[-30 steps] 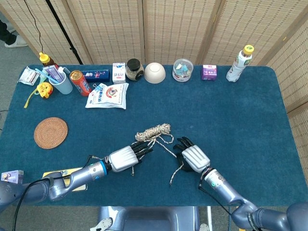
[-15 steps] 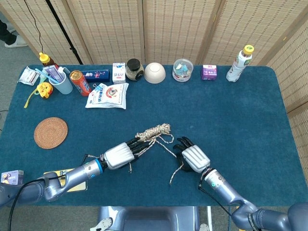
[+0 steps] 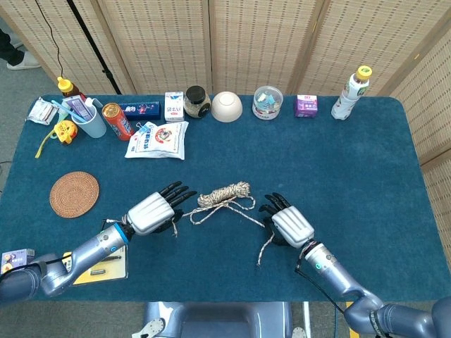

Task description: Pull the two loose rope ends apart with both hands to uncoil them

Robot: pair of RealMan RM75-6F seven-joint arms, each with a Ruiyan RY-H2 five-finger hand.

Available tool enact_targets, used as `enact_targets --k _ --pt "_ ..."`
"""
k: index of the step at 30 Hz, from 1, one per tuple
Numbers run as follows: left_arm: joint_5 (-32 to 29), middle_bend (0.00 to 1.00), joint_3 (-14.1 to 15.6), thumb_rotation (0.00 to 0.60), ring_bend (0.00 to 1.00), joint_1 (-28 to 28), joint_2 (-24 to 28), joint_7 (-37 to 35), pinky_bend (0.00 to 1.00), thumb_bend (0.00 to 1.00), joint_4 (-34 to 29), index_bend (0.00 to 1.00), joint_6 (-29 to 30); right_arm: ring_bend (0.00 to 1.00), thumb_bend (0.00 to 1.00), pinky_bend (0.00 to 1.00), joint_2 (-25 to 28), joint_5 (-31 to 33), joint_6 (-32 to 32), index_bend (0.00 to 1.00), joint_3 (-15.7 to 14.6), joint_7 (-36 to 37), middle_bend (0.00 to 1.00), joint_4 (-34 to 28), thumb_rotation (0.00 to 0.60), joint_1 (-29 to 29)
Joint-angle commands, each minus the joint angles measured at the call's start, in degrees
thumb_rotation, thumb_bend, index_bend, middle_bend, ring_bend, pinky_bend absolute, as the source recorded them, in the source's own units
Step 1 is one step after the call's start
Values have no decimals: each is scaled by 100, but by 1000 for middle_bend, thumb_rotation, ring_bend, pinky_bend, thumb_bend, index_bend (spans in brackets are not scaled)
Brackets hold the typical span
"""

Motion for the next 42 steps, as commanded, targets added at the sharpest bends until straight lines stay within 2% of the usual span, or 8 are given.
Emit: enact_targets --k 1,12,42 --pt "-77 76 -44 600 0 110 159 -68 0 426 -66 666 116 68 392 0 75 15 33 673 29 -42 268 -47 600 -9" --pt "-212 106 -145 600 0 376 548 -220 0 427 -185 670 341 73 392 0 375 97 100 681 126 -95 277 -220 600 -40" --pt "-587 119 -473 600 0 843 1062 -558 0 435 -12 674 543 85 391 0 922 307 428 685 278 140 287 -263 600 -324"
